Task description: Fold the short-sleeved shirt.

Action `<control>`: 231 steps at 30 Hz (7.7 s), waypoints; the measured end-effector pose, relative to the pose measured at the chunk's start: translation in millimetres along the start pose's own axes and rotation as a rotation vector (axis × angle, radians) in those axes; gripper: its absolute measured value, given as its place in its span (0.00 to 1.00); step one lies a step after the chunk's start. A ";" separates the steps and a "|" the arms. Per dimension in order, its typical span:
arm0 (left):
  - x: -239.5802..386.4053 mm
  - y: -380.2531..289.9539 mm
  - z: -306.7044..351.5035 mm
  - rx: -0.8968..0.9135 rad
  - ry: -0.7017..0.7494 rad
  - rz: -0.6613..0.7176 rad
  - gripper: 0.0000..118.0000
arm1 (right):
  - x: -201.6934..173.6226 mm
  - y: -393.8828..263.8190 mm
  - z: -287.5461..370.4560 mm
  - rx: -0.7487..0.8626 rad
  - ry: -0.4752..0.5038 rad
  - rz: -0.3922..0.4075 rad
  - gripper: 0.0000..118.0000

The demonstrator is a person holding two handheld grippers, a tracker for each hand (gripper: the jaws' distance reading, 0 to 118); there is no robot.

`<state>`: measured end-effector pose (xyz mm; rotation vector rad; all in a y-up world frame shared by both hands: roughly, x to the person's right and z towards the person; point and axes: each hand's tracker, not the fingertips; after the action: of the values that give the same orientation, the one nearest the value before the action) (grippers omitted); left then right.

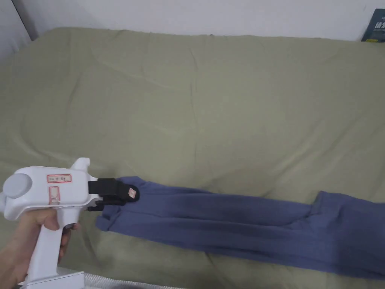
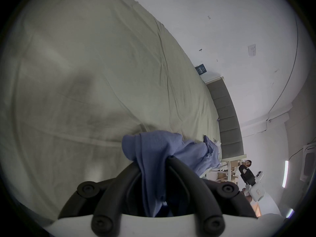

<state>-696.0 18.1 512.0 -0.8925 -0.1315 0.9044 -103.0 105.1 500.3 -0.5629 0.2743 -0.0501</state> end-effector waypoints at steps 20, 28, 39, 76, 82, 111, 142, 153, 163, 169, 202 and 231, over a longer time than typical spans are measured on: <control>175.6 -31.6 -20.5 0.007 0.362 -0.249 0.06 | 18.4 -13.7 6.6 0.021 0.027 0.001 0.00; 222.6 -52.5 -146.7 -0.130 0.475 -0.370 0.07 | 41.0 -23.3 8.6 -0.010 0.015 -0.050 0.00; 221.5 -83.6 -190.4 -0.255 0.384 -0.483 0.93 | 56.2 -27.8 7.7 -0.011 0.004 -0.111 0.00; 151.5 -56.1 -45.6 -0.005 0.163 -0.313 0.00 | 14.2 -22.9 -17.8 -0.105 0.119 -0.038 0.00; 74.0 -53.4 -36.3 -0.050 0.196 -0.169 0.05 | -7.0 -22.4 -24.5 -0.117 0.145 -0.008 0.00; 72.3 -52.6 -64.6 -0.062 -0.093 -0.016 0.06 | -1.6 -17.7 -12.2 -0.123 0.093 0.012 0.00; 293.7 -117.1 -238.0 -0.112 0.642 -0.495 1.00 | 36.4 -30.3 11.7 -0.081 0.130 -0.083 0.00; 288.7 -99.7 -165.6 -0.066 0.403 -0.434 0.85 | 47.1 -31.1 5.2 -0.103 0.105 -0.113 0.00; 181.7 -62.2 -138.7 -0.084 -0.014 -0.132 0.00 | 28.7 -33.0 -10.0 -0.149 0.159 -0.110 0.00; 172.1 -89.9 -240.7 -0.248 -0.154 -0.095 0.00 | 30.9 -34.0 -11.3 -0.183 0.132 -0.099 0.00; 28.6 -42.9 -122.7 -0.180 -0.308 0.058 0.99 | 2.4 -71.0 -267.0 -0.701 0.925 -0.602 0.00; -22.8 49.8 -5.7 -0.128 -0.029 -0.109 0.21 | -16.0 -24.3 -225.5 -0.595 0.943 -0.484 0.00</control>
<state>-739.1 12.7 478.2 -0.9818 -0.2626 0.8142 -178.7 -30.8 334.4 -1.1709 1.0865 -0.7337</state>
